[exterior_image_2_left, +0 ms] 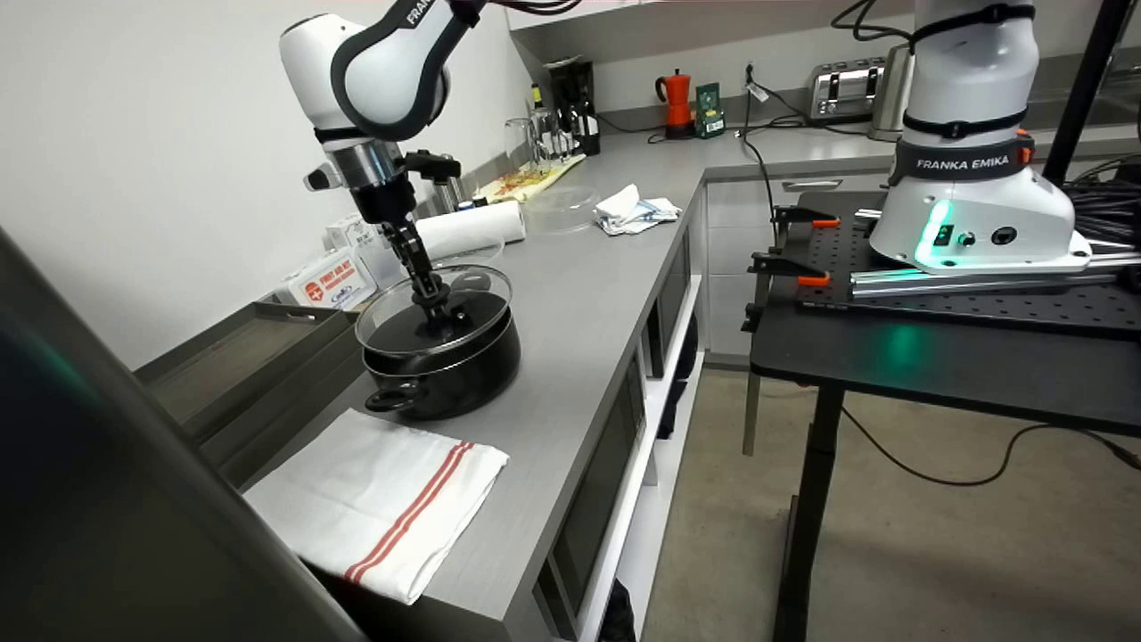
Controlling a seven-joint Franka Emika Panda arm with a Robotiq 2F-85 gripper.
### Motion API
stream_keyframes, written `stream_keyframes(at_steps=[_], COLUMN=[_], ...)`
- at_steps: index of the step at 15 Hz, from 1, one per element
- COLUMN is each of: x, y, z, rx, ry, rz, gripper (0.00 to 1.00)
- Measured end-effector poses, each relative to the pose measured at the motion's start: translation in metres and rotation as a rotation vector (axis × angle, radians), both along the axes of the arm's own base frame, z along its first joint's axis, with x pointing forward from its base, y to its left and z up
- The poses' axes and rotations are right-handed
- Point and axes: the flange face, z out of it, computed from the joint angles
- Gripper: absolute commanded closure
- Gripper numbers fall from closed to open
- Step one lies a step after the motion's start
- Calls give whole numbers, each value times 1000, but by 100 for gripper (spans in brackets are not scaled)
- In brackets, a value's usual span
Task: Remove the lid from the pot
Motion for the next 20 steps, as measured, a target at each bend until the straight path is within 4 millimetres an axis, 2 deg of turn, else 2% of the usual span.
stream_keyframes(at_steps=[4, 7, 10, 15, 20], x=[-9, -8, 1, 16, 16], y=[-5, -26, -67, -153, -232], z=[36, 53, 60, 64, 63], rx=[-16, -27, -36, -14, 58], ry=[-29, -43, -46, -43, -33], rz=[8, -23, -85, -228, -381], gripper=[75, 75, 75, 75, 75])
